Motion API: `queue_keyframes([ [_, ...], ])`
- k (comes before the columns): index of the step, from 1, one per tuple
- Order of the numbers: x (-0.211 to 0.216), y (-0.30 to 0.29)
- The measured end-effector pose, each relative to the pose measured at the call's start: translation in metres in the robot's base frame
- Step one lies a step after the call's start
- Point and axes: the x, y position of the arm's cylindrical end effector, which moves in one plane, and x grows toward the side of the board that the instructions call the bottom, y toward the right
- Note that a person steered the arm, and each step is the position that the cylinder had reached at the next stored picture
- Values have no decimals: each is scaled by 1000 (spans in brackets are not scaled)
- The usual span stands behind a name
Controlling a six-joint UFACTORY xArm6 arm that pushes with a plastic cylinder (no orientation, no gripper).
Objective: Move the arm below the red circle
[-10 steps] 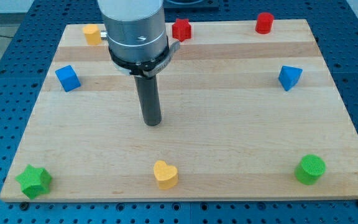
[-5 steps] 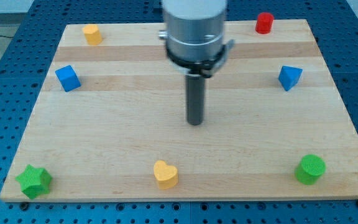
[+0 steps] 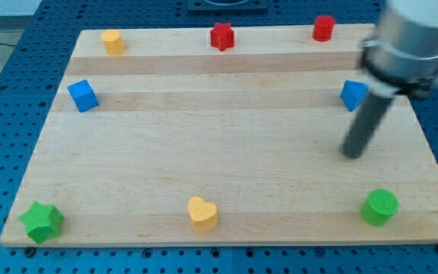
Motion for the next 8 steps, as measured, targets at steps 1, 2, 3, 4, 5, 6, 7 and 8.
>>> queue_keyframes([
  [1, 2, -64],
  [2, 2, -65],
  [3, 2, -65],
  [4, 2, -65],
  [5, 4, -108],
  [6, 1, -77],
  [7, -5, 8],
  [8, -19, 61],
])
